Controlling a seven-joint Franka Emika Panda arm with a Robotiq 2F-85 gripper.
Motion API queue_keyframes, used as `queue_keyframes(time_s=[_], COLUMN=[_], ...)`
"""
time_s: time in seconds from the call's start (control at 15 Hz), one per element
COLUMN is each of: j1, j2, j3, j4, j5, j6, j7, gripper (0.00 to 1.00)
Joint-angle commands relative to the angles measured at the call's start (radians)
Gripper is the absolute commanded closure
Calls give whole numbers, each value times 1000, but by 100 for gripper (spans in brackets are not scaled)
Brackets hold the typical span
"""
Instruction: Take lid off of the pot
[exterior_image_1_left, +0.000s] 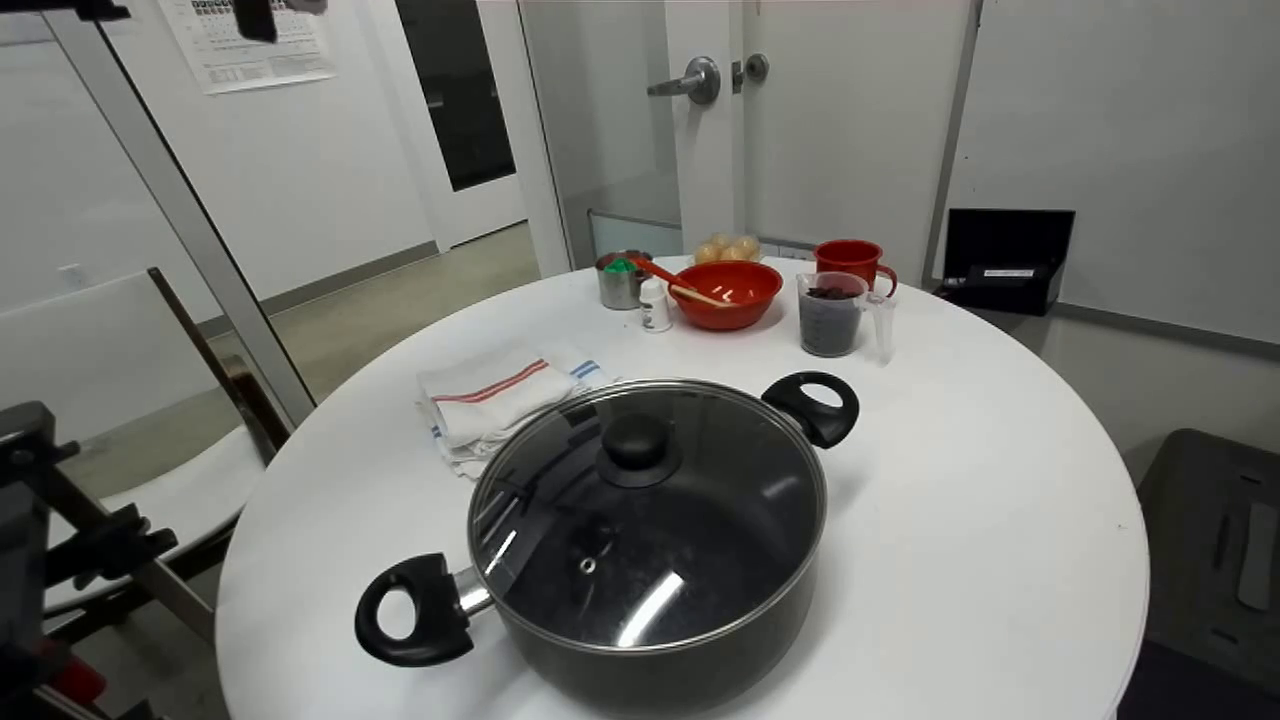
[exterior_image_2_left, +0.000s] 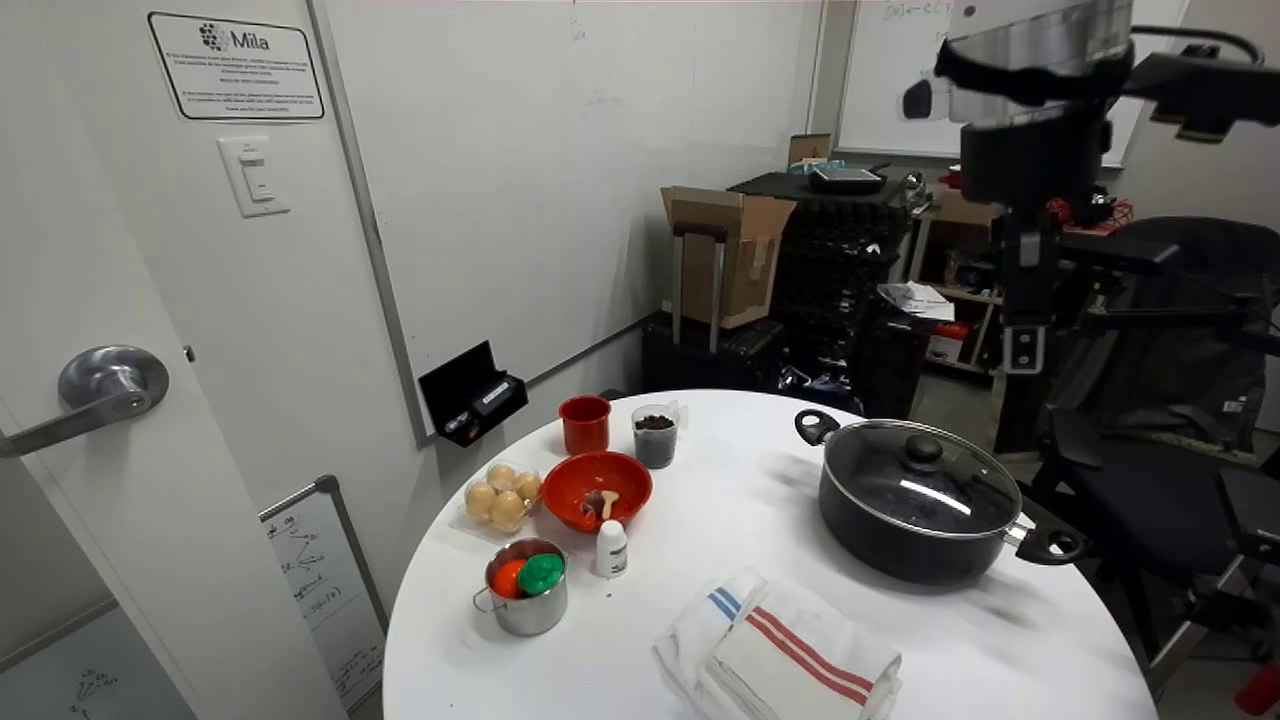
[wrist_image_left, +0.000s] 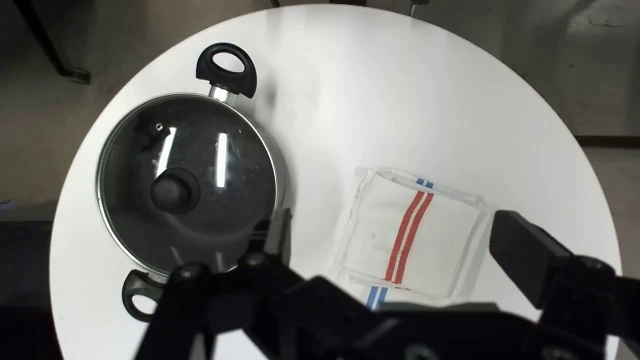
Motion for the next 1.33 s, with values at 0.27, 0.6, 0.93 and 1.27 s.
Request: queue_keyframes(time_s=[0.27,0.6,0.93,1.27], j1=[-92,-163,-211,-229], j2=[212,323,411,505], j3=[-118,-167,-203,-235], j4=[11,12,20,48], j5=[201,309,366,385], j6=[185,309,415,493], j7=[-53,-47,-6,89], gripper=[0,0,0,0])
